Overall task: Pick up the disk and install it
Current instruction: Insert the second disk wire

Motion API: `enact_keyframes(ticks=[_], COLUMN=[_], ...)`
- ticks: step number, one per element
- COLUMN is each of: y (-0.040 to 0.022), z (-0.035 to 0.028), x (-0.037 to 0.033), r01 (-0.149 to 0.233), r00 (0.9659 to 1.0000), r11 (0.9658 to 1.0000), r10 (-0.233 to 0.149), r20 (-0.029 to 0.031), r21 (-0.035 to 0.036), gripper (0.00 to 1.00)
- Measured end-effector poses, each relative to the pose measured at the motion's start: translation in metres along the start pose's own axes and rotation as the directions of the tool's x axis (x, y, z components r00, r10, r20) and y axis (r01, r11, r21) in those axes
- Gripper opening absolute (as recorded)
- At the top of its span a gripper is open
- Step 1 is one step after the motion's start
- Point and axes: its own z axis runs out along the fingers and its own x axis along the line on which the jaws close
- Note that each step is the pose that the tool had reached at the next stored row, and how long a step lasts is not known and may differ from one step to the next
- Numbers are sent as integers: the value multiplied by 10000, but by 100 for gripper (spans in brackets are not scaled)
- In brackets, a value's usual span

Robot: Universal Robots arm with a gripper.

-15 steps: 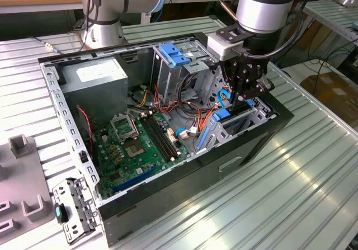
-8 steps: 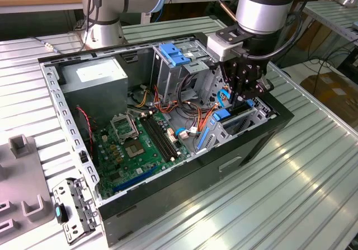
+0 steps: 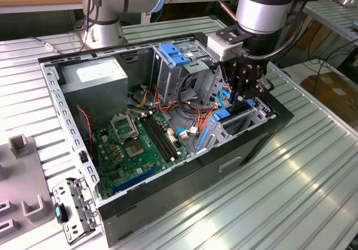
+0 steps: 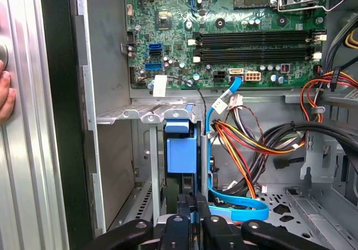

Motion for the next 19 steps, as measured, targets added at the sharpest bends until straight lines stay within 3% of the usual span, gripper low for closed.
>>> enact_keyframes(ticks=[7,10,19], y=[-12,-11,0], z=[-7,4,81], x=[-2,-3,-6], r01=[0,-6,-13], r00=[10000,10000,10000], r11=[10000,10000,10000], r10=[0,6,13], r20=[3,42,91], r21=[0,0,-3], gripper=[16,16,16])
